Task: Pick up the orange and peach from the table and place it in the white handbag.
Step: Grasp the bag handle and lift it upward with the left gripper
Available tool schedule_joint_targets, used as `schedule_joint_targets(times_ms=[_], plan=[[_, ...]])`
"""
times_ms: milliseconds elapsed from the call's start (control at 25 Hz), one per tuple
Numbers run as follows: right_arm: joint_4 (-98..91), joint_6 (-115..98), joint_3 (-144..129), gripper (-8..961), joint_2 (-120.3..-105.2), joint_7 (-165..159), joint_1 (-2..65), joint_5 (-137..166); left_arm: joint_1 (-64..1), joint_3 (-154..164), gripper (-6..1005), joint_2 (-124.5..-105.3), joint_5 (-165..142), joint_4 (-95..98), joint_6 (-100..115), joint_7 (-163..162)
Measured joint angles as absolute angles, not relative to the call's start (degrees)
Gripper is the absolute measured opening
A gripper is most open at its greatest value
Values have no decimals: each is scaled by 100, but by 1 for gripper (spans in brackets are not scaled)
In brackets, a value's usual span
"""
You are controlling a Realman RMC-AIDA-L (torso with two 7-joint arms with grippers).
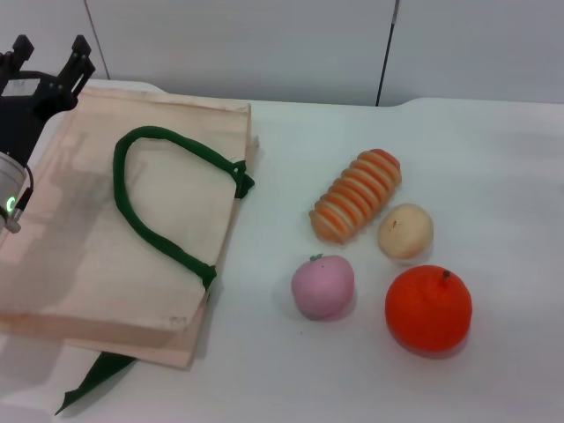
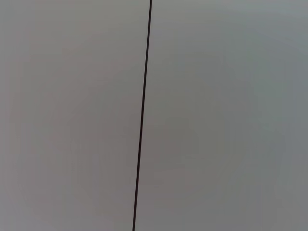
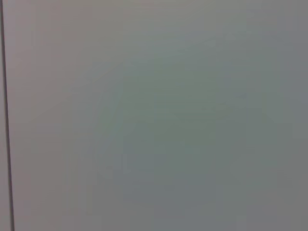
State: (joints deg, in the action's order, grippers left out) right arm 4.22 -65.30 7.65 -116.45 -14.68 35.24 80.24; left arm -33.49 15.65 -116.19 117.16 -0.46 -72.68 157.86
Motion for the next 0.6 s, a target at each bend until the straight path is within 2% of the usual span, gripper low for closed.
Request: schedule_joint_targets(times_ms=[600], plan=[[420,-6527,758,877,-11645,-1471,3526,8078,-3354,1582,838,-11619,11710,-34,-7115,15784]])
